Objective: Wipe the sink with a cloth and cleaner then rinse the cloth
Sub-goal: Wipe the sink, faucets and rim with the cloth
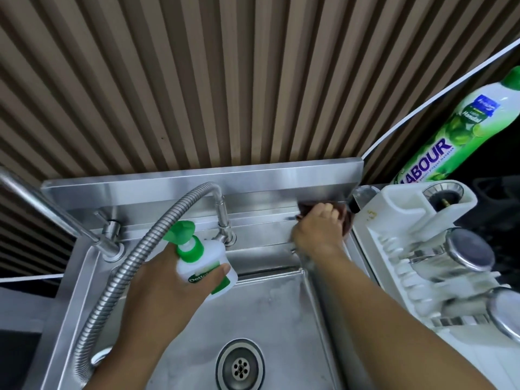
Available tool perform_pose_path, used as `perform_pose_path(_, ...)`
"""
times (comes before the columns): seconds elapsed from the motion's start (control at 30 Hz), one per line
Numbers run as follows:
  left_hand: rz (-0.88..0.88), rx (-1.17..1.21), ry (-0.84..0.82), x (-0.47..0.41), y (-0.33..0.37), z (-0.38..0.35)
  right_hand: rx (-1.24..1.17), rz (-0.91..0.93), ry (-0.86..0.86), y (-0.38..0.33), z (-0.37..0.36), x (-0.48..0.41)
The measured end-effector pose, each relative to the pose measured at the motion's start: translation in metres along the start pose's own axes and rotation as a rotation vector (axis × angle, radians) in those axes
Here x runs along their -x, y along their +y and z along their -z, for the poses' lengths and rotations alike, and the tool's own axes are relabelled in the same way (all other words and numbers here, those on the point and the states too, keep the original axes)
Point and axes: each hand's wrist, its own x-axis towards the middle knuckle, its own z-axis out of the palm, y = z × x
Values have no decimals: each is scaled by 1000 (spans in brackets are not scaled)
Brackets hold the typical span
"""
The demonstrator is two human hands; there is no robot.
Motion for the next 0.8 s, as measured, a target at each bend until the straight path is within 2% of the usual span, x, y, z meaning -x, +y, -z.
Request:
perform_pose_path(0.1, -4, 33, -18, 0, -4, 0, -66, -108, 1, 0, 1, -7)
perform_pose_path(0.2, 2, 83, -31, 0, -7, 0, -37, -47, 125, -9, -25, 6)
perform_pose_path(0.4, 0, 72, -37, 1, -2, 2, -12, 339, 189, -41, -71, 49)
perform_pose_path(0.5, 1, 38, -13, 2, -1, 0, -19, 660, 92, -42, -66, 57)
perform_pose_path(0.57, 5, 24, -3, 1, -4, -1, 38, 799, 56, -34, -61, 56)
perform_pose_path(0.63, -12, 20, -3, 0, -4, -3, 99, 715, 67, -20, -58, 52)
perform_pose_path(0.73, -18, 32, -7, -2, -3, -6, 94, 305, 106, 0, -52, 48)
perform_pose_path(0.8, -27, 44, -9, -3, -4, -7, 96, 97, 86, 3, -44, 33)
